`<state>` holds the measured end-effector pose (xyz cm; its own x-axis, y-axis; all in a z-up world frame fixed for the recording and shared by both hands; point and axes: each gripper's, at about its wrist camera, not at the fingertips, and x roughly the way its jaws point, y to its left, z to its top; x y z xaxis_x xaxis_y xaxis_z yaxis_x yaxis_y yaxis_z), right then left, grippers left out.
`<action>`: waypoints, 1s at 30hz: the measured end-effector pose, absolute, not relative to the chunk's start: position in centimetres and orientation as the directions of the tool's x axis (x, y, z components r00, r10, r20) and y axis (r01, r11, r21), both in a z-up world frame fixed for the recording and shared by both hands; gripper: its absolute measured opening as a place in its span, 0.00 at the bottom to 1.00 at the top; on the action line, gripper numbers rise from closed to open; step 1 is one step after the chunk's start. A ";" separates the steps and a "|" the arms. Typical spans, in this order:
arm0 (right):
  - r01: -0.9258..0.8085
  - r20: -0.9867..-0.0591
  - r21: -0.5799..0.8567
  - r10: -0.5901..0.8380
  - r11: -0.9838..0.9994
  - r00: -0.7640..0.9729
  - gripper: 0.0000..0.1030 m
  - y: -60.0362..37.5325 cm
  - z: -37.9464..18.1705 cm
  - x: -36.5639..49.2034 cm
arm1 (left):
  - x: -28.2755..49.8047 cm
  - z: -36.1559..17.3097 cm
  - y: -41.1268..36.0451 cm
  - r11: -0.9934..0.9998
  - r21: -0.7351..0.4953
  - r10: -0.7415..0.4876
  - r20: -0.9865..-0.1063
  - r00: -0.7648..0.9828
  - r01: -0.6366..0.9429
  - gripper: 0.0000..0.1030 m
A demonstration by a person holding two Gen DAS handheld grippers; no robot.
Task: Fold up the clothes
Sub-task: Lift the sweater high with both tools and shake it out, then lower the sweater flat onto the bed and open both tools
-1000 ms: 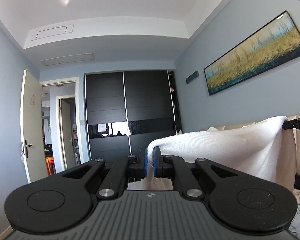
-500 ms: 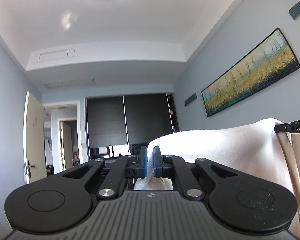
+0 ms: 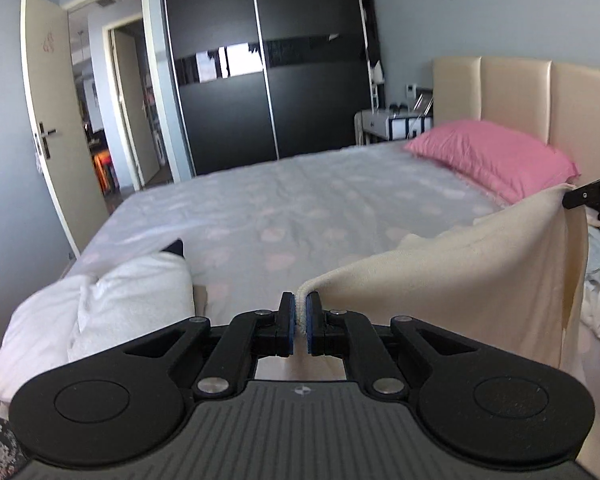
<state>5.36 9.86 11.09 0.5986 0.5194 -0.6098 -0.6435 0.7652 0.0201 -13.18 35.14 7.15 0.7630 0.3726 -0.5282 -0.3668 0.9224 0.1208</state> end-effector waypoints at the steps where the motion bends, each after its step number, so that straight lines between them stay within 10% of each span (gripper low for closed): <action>1: -0.642 -0.621 0.014 0.510 0.767 0.596 0.06 11.0 10.1 6.5 | -12.1 6.2 36.1 0.919 0.116 0.377 -0.544 0.750 -0.378 0.04; 25: -0.702 -0.864 -0.109 0.282 0.704 0.416 0.07 24.8 -12.1 22.9 | 1.9 -13.9 45.8 0.926 0.059 0.270 -0.794 0.544 -0.373 0.10; 30: -0.717 -0.865 -0.115 0.286 0.687 0.413 0.36 24.2 -11.7 22.8 | 0.9 -13.6 46.1 0.912 0.060 0.291 -0.790 0.539 -0.405 0.20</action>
<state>22.80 24.18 -11.70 0.4129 0.2864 -0.8646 -0.7175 0.6870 -0.1150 0.86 46.10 -13.57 0.5390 0.2912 -0.7904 -0.4051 0.9123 0.0599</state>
